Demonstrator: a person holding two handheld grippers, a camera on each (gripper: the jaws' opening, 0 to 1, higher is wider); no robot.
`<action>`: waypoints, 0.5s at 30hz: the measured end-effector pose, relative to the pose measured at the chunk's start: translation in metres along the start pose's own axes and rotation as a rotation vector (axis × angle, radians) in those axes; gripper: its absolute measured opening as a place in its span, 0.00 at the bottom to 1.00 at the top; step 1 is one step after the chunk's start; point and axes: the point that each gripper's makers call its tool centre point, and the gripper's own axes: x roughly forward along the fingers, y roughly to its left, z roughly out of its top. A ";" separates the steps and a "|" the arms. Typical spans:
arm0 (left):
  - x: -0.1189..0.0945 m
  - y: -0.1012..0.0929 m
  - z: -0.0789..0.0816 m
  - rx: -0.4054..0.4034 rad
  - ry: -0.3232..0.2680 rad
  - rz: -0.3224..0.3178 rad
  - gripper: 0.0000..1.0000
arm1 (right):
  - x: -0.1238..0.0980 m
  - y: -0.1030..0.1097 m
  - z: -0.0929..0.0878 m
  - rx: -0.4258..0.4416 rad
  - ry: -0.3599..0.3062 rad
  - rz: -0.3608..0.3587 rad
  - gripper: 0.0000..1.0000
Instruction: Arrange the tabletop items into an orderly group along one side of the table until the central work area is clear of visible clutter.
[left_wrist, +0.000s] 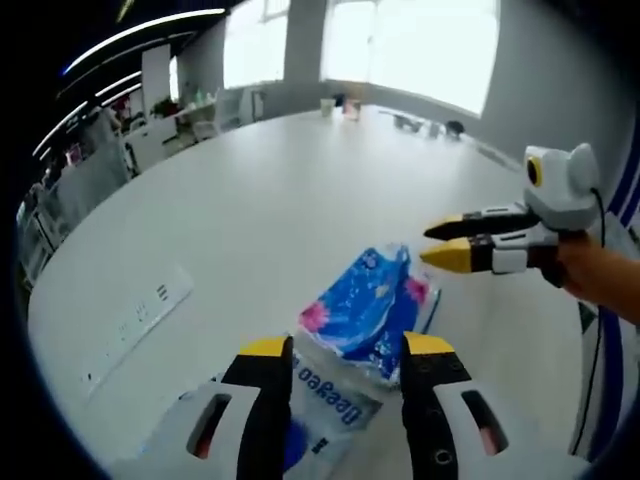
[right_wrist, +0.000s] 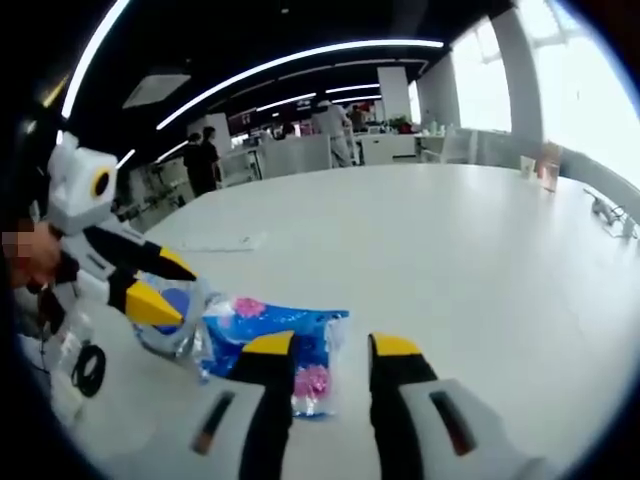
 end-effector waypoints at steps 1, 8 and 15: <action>-0.001 0.000 0.001 -0.004 -0.004 -0.002 0.43 | -0.001 0.001 0.001 -0.003 -0.001 0.002 0.28; -0.011 0.003 0.011 -0.009 -0.036 -0.009 0.44 | -0.008 0.008 0.011 -0.004 -0.022 0.010 0.31; -0.025 0.003 0.020 -0.011 -0.066 -0.025 0.48 | -0.017 0.019 0.024 -0.018 -0.042 0.020 0.34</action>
